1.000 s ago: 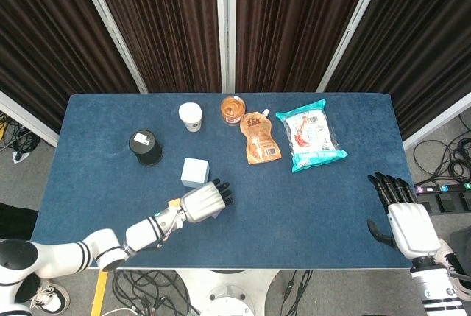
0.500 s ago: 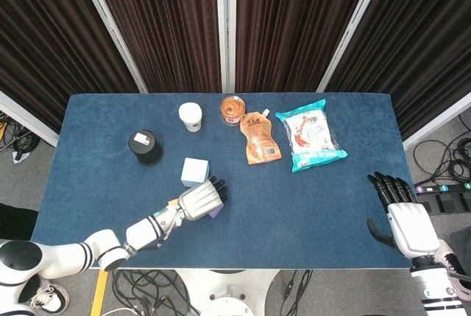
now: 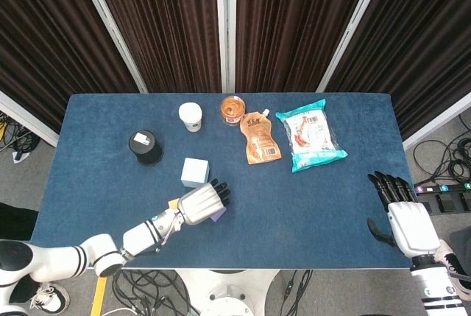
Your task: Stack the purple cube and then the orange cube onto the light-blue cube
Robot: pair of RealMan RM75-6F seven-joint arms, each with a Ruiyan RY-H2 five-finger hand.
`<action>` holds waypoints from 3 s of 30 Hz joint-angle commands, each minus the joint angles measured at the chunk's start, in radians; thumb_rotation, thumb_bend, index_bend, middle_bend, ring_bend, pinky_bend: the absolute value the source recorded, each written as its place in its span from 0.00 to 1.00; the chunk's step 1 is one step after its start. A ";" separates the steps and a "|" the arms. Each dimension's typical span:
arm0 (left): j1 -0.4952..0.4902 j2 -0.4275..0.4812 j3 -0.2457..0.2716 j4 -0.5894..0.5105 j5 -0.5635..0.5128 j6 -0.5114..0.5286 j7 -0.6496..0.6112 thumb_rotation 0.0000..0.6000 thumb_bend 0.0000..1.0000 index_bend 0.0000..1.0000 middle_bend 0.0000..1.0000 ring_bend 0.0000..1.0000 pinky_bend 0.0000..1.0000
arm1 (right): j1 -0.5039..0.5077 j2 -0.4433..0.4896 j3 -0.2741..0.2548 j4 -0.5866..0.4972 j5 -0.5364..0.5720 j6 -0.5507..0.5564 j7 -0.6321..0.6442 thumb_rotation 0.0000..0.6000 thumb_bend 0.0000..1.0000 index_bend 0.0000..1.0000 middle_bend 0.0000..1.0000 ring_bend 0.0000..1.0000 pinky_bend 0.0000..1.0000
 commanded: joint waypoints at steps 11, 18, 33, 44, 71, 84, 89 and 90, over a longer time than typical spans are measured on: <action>-0.057 0.252 -0.162 -0.181 -0.280 -0.087 0.244 1.00 0.20 0.58 0.41 0.27 0.39 | 0.002 -0.012 -0.006 -0.002 -0.007 -0.004 -0.026 1.00 0.29 0.00 0.04 0.00 0.00; -0.107 0.232 -0.163 -0.146 -0.533 -0.169 0.343 1.00 0.20 0.59 0.41 0.27 0.38 | 0.004 -0.019 -0.006 -0.001 0.000 -0.004 -0.039 1.00 0.29 0.00 0.04 0.00 0.00; -0.249 0.190 -0.121 -0.275 -1.020 -0.040 0.550 1.00 0.20 0.59 0.41 0.27 0.38 | 0.006 -0.015 -0.002 0.001 0.007 -0.005 -0.030 1.00 0.29 0.00 0.04 0.00 0.00; -0.303 0.164 -0.112 -0.253 -1.141 0.039 0.525 1.00 0.20 0.59 0.41 0.27 0.37 | 0.010 -0.023 0.002 0.004 0.023 -0.006 -0.049 1.00 0.29 0.00 0.04 0.00 0.00; -0.349 0.091 -0.096 -0.251 -1.283 0.164 0.525 1.00 0.21 0.59 0.42 0.27 0.37 | 0.010 -0.036 -0.005 0.005 0.016 -0.001 -0.076 1.00 0.29 0.00 0.04 0.00 0.00; -0.338 0.086 -0.102 -0.237 -1.240 0.156 0.470 1.00 0.22 0.58 0.42 0.27 0.37 | 0.013 -0.033 -0.005 0.003 0.020 -0.008 -0.073 1.00 0.29 0.00 0.05 0.00 0.00; -0.339 0.087 -0.103 -0.231 -1.213 0.152 0.462 1.00 0.22 0.58 0.42 0.27 0.37 | 0.014 -0.033 -0.005 0.003 0.022 -0.010 -0.074 1.00 0.29 0.00 0.05 0.00 0.00; -0.340 0.087 -0.100 -0.230 -1.207 0.152 0.465 1.00 0.22 0.58 0.42 0.27 0.37 | 0.014 -0.032 -0.006 0.002 0.023 -0.010 -0.074 1.00 0.29 0.00 0.05 0.00 0.00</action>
